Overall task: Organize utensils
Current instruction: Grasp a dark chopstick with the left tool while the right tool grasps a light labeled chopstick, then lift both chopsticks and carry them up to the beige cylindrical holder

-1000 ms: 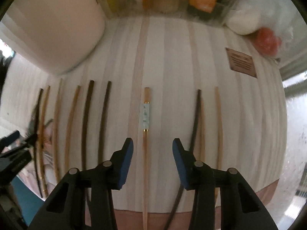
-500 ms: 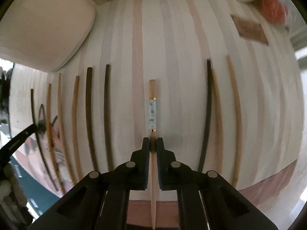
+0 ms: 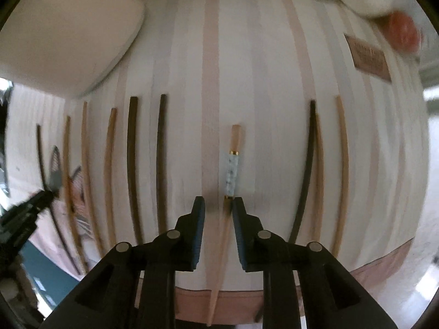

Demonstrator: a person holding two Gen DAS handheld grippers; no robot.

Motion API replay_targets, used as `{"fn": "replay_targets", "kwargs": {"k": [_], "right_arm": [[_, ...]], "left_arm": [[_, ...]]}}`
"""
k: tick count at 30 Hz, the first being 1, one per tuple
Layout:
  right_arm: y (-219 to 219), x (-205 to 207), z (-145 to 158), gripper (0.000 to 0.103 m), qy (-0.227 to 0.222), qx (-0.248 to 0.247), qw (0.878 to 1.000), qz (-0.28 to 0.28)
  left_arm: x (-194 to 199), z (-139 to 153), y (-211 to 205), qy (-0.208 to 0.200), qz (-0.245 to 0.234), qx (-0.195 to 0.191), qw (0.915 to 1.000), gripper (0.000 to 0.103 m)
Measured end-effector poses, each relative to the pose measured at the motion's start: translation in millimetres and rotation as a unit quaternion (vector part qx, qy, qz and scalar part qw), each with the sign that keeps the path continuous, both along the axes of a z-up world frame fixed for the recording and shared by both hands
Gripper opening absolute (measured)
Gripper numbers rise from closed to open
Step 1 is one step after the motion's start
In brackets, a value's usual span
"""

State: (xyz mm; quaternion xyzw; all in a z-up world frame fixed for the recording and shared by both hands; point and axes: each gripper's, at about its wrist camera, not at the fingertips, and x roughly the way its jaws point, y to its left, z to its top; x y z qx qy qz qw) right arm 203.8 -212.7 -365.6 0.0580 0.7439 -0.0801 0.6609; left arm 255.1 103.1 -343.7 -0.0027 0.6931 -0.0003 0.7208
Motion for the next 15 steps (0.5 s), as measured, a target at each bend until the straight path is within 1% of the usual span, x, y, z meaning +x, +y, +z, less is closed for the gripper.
{"fn": "replay_targets", "kwargs": {"k": [1,2,4,7,9,10,12,14,15], "right_arm": [[4.8,1.9,-0.6,0.021,0.002,-0.009,1.0,0.003],[8.8,6.4,0.0,0.02,0.001,-0.023,1.0,0.008],[10.3,13.9,1.9,0.008,-0.007,-0.025,1.0,0.007],[14.7,20.5,5.0,0.007,-0.022,-0.026,0.999,-0.011],[12.9,21.8,10.6,0.007,-0.038,-0.031,0.999,-0.021],[6.4,18.6,17.7,0.007,-0.05,-0.032,0.998,-0.024],[-2.9,16.1,35.3,0.006,-0.079,-0.029,0.996,-0.035],[-7.0,10.8,48.3,0.005,-0.097,-0.02,0.994,-0.044],[-8.3,11.8,57.1,0.0,-0.111,-0.016,0.992,-0.049]], "left_arm": [[-0.3,0.0,-3.2,-0.002,0.001,-0.002,1.0,0.007],[1.5,0.0,-3.2,-0.005,0.0,-0.001,1.0,0.004],[-1.7,2.9,-7.1,-0.009,0.0,0.008,0.9999,0.004],[-4.2,7.9,-7.3,-0.02,-0.004,0.014,0.9997,0.004],[-8.0,19.3,-7.0,-0.026,-0.003,0.014,0.9996,0.004],[-3.5,31.7,-15.9,-0.028,-0.001,0.015,0.9995,0.004],[-4.6,43.0,-11.4,-0.037,0.001,0.015,0.9992,0.004],[-5.4,56.0,-7.7,-0.046,0.003,0.015,0.9988,0.004],[-7.7,63.5,-9.2,-0.053,0.005,0.016,0.9984,0.004]]}}
